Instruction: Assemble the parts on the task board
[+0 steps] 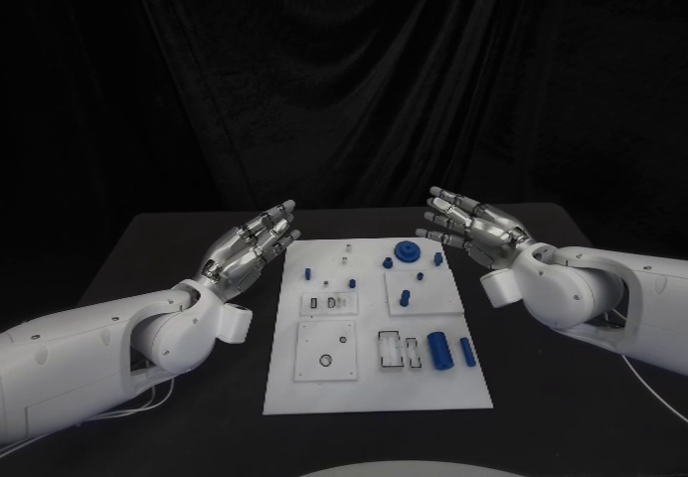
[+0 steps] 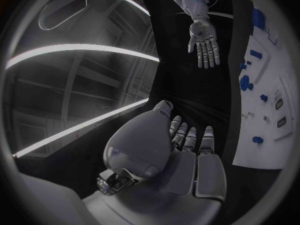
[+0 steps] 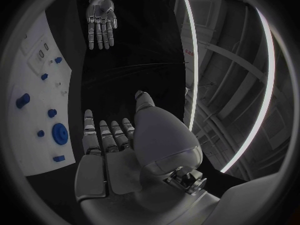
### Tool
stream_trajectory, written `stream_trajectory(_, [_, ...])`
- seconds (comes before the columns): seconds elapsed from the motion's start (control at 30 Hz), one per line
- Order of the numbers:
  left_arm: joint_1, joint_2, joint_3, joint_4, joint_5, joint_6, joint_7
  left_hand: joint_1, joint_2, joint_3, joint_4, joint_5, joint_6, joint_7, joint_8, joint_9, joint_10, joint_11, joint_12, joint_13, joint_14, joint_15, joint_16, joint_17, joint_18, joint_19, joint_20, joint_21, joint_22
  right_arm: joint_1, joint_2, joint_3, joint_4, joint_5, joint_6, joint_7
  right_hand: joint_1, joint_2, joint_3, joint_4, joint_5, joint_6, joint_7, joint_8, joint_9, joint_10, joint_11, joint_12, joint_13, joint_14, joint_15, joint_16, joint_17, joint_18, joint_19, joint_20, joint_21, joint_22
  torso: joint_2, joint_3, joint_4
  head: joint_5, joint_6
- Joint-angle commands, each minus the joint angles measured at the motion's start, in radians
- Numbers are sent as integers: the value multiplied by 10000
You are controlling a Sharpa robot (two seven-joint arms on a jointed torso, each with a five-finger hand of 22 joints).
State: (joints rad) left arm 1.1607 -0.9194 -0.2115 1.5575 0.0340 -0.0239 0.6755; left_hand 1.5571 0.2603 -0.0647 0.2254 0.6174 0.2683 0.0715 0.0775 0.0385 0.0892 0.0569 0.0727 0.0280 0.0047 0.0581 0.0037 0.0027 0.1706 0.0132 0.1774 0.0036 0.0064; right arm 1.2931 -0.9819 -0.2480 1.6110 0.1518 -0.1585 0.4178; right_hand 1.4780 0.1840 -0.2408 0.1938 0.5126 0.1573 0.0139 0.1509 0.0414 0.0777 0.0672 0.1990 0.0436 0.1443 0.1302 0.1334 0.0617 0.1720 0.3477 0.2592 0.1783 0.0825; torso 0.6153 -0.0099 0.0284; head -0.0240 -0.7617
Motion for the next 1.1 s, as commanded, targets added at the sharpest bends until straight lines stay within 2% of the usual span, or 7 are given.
stream_trajectory(0.03, [42,-145,9,119,-390,-171,1076,100,-101,110,14,56,128,31,67,22,119,23,121,23,45,71,55,27,107,30,103,72,15,284,-95,8,-34,-1517,370,-762,413,-28,68,-243,288,189,191,344,28,18,49,631,28,359,54,281,72,101,943,192,253,41,216,-37,74,-74,-78])
stream_trajectory(0.2, [93,-379,9,212,-477,-284,1205,195,-205,236,64,113,316,77,126,43,232,140,342,54,87,128,89,44,116,59,180,87,25,794,-151,8,-158,-4113,199,-1614,1182,84,790,-985,271,285,174,803,36,-76,213,1686,33,1579,119,1050,249,120,2778,168,682,84,390,-64,122,-46,-138])
stream_trajectory(0.33, [122,-535,8,231,-503,-362,1335,276,-267,367,91,134,456,96,167,56,274,279,496,66,133,228,125,62,114,87,271,101,35,1142,-81,8,-314,-6191,199,-2271,1262,14,1006,-1268,-301,815,481,1313,80,211,163,2662,82,3214,152,1925,494,124,3775,-34,897,123,512,-98,152,-35,-112])
stream_trajectory(0.47, [163,-651,7,210,-514,-415,1412,286,-279,395,101,159,477,86,171,57,276,305,524,67,148,250,137,68,114,90,287,102,35,1424,132,8,-543,-8719,63,-2886,1323,-109,1438,-1523,-1372,2132,673,2054,175,1546,300,4214,180,4880,-181,2458,716,109,4640,-411,1029,169,691,-152,244,-78,-146])
stream_trajectory(0.8, [326,-767,7,420,-521,-396,1511,322,-312,471,109,213,571,104,196,67,297,361,612,76,177,295,161,79,114,109,327,112,42,1699,481,9,-670,-14132,-619,-4482,940,-913,1903,-1705,-2387,4245,709,1664,387,3550,412,3784,197,8828,-782,3829,1274,113,7570,-1145,2649,1121,1213,-300,528,-259,-68])
stream_trajectory(0.93, [393,-813,8,519,-522,-402,1524,334,-332,506,113,225,590,111,199,67,298,387,643,77,198,322,178,87,114,120,348,118,46,1741,538,9,-607,-15983,-870,-4928,759,-1113,1993,-1690,-2495,4617,381,1437,446,4617,164,3597,216,10269,-1240,5532,2158,102,8611,-1596,4043,2056,1321,-329,614,-387,-33])
stream_trajectory(1.1, [448,-845,8,601,-522,-390,1526,339,-338,522,115,229,593,115,198,67,296,398,654,76,202,337,182,88,113,123,359,119,47,1771,596,10,-512,-17652,-962,-5344,462,-1492,2641,-1419,-2499,4936,228,876,704,5424,-46,2856,254,10205,-1485,8469,3967,-217,8652,-1792,7893,6163,1445,-331,755,-568,14])
